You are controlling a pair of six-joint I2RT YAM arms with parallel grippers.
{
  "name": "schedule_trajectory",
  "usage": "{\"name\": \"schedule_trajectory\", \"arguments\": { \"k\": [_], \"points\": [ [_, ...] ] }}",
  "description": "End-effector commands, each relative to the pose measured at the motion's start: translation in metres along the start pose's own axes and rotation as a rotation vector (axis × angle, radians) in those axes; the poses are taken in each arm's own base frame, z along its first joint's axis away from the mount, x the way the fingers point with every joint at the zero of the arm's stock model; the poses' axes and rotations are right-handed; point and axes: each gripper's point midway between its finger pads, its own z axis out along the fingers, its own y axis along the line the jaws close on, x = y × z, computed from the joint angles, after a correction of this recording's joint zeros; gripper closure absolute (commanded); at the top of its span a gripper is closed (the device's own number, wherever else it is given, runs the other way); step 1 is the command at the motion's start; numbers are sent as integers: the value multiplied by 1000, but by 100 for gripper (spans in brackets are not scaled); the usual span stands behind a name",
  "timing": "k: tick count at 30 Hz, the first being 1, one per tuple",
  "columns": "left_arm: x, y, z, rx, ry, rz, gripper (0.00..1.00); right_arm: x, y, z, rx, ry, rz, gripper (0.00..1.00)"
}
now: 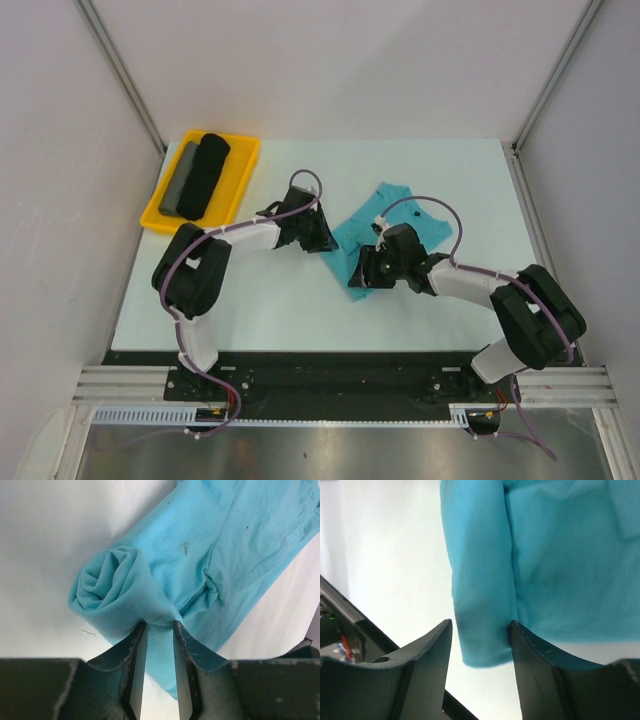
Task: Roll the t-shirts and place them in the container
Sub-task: Roll the T-shirt to the center of the board.
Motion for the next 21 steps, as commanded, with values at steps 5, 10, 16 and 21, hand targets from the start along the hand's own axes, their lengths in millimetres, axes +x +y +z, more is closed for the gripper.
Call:
{"name": "schedule_trajectory", "arguments": {
  "k": [5,10,16,21],
  "points": [
    [-14,-11,1,-5,-29,13,68,36,-39,-9,211,31,-15,63],
    [-14,-11,2,-18,-24,18,68,40,-47,-16,252,14,-39,60],
    [-14,-10,3,-27,-16,20,68,14,-22,-48,324,-155,-178,49],
    [-14,-10,2,-34,-12,33,68,-5,5,-58,476,-292,-383,44]
  ]
}}
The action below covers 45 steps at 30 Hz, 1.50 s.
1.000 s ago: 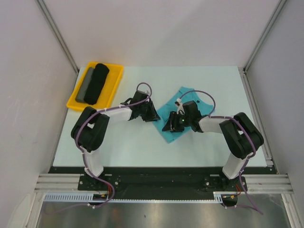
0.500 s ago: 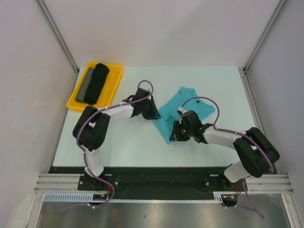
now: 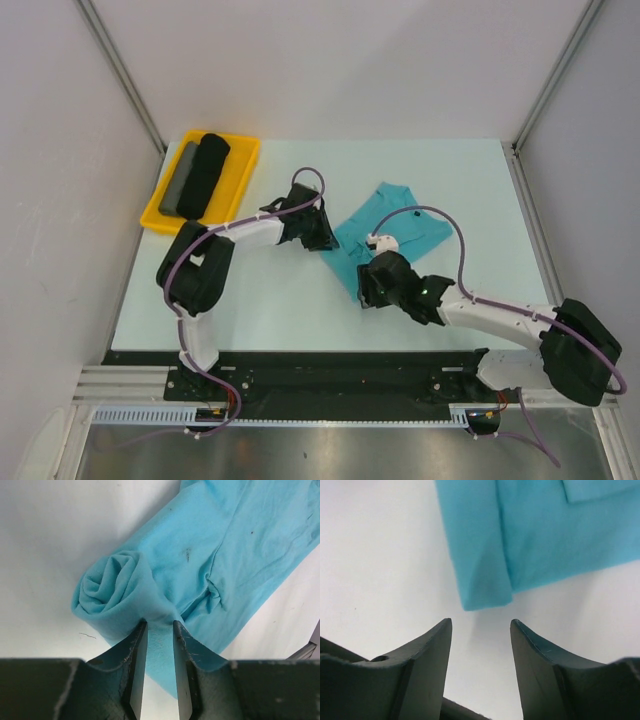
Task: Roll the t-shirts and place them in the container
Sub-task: Roll the T-shirt to the center of the board.
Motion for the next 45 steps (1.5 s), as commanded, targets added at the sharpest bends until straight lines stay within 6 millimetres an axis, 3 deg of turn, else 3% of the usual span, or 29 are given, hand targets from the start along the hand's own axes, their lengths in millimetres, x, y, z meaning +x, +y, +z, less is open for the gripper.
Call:
{"name": "schedule_trajectory", "arguments": {
  "k": [1,4,5,6,9,17,21,23,25,27,28,29,30,32,33,35,36,38,39,45],
  "points": [
    [-10,-8,-1,5,-23,32,68,-46,5,-9,197,-171,-167,44],
    [-8,-9,1,9,-16,25,68,-45,15,8,297,-162,-336,45],
    [-9,-10,2,13,-16,26,68,-57,25,8,332,-193,-372,45],
    [-9,-10,3,11,-12,25,68,-51,25,19,369,-169,-438,45],
    [-9,-10,5,8,-12,24,68,-60,36,29,418,-194,-503,43],
    [-9,-12,5,16,-4,24,68,-50,25,68,563,-149,-653,35],
    [-10,-13,5,17,-3,32,67,-42,22,77,567,-126,-661,40],
    [-11,-14,4,22,-3,36,63,-41,17,79,557,-107,-639,49],
    [-13,-18,0,34,-8,44,54,-41,10,83,537,-82,-611,51],
    [-17,-25,-9,55,-23,50,49,-48,12,80,487,-88,-565,52],
    [-21,-25,-13,58,-33,46,45,-42,15,83,416,-68,-535,54],
    [-24,-28,-18,71,-40,43,43,-52,12,80,381,-78,-483,58],
    [-33,-32,-29,97,-62,35,42,-48,24,82,274,-58,-448,59],
    [-41,-34,-41,115,-88,27,38,-45,17,83,197,-27,-386,60],
    [-46,-34,-48,120,-105,23,37,-46,34,79,79,-24,-344,60],
    [-55,-35,-67,137,-140,20,36,-41,30,79,4,3,-285,61],
    [-59,-33,-75,138,-154,18,36,-38,44,75,-99,23,-246,61],
    [-57,-31,-90,142,-178,15,36,-28,44,74,-178,68,-187,62],
    [-58,-28,-93,143,-188,10,36,-22,54,69,-248,98,-146,62],
    [-27,-6,-111,141,-189,-1,38,-11,82,55,-473,138,1,62]
  ]
}}
